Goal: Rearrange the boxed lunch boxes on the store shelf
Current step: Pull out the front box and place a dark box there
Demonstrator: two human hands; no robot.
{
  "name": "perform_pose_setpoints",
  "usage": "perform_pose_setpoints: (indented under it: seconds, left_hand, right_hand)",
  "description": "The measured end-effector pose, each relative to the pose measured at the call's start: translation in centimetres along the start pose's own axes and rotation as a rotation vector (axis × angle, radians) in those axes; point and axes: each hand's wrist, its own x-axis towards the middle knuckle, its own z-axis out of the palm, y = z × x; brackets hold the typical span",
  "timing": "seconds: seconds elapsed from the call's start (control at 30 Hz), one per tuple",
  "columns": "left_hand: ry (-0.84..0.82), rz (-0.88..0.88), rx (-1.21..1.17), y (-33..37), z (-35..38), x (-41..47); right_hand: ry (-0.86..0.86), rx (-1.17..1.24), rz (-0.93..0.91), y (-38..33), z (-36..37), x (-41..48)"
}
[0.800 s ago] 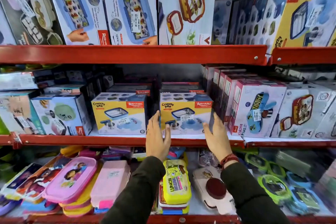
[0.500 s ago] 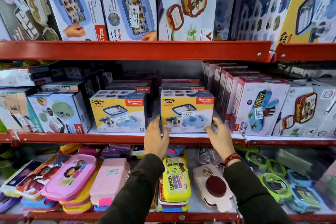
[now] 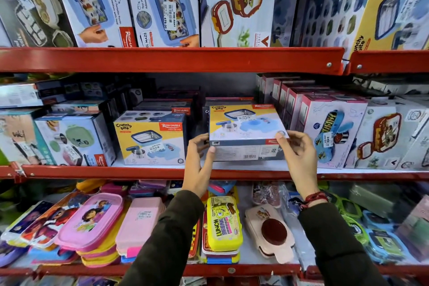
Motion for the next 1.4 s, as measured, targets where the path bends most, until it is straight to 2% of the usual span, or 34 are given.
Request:
perform_pose_setpoints:
  seconds: [0.13, 0.27, 0.47, 0.73, 0.9, 1.13, 1.4]
  left_hand:
    - [0.110, -0.004, -0.037, 0.9, -0.3, 0.5]
    - [0.093, 0.024, -0.079, 1.7, -0.6, 0.7]
    - [-0.008, 0.081, -0.031, 2.2, -1.5, 1.1]
    - [0.094, 0.015, -0.006, 2.1, -1.2, 1.7]
    - [0.061, -0.035, 0.041, 0.9, -0.9, 2.5]
    - [-0.029, -0.171, 0.065, 0.5, -0.6, 3.2]
    - [-0.047, -0.245, -0.023, -0.4, -0.6, 3.7]
  right_hand:
    - [-0.129, 0.040, -0.059, -0.1, -0.3, -0.3]
    - [-0.278, 0.011, -0.064, 0.3, -0.5, -0.6]
    - [-0.198, -0.019, -0.084, 0.4, 0.2, -1.0]
    - [-0.139, -0.015, -0.082, 0.0, 0.9, -0.7]
    - [-0.159, -0.085, -0.055, 0.8, 1.8, 0.2]
    - [-0.266, -0.150, 0.113, 1.9, 2.9, 0.6]
    - [-0.301, -0.131, 0.154, 2.2, 3.8, 0.7]
